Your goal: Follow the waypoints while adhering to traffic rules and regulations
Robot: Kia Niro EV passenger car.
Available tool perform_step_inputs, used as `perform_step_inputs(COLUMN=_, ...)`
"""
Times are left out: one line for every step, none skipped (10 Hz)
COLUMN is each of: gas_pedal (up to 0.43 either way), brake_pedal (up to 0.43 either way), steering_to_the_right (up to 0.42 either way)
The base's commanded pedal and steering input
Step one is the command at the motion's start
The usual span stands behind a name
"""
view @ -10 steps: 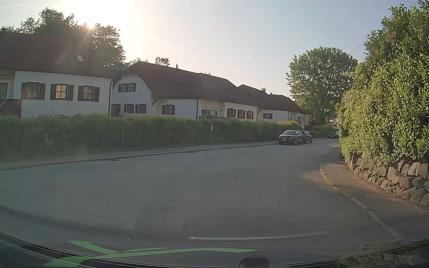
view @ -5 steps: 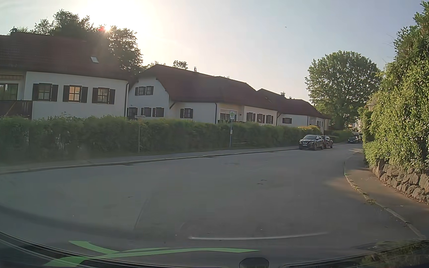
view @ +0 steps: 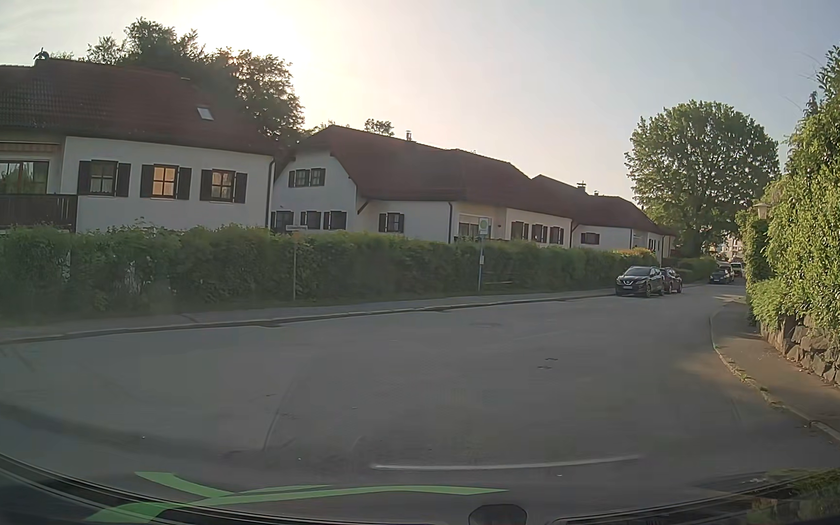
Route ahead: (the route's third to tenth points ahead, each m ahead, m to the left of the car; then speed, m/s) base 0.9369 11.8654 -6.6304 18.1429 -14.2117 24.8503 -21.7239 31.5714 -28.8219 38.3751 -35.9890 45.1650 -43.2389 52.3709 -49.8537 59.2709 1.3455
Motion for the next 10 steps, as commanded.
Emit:
perform_step_inputs(gas_pedal=0.000, brake_pedal=0.171, steering_to_the_right=-0.272)
perform_step_inputs(gas_pedal=0.000, brake_pedal=0.177, steering_to_the_right=-0.275)
perform_step_inputs(gas_pedal=0.000, brake_pedal=0.177, steering_to_the_right=-0.281)
perform_step_inputs(gas_pedal=0.000, brake_pedal=0.171, steering_to_the_right=-0.296)
perform_step_inputs(gas_pedal=0.000, brake_pedal=0.165, steering_to_the_right=-0.317)
perform_step_inputs(gas_pedal=0.000, brake_pedal=0.165, steering_to_the_right=-0.345)
perform_step_inputs(gas_pedal=0.000, brake_pedal=0.177, steering_to_the_right=-0.369)
perform_step_inputs(gas_pedal=0.000, brake_pedal=0.189, steering_to_the_right=-0.405)
perform_step_inputs(gas_pedal=0.000, brake_pedal=0.195, steering_to_the_right=-0.435)
perform_step_inputs(gas_pedal=0.000, brake_pedal=0.195, steering_to_the_right=-0.453)
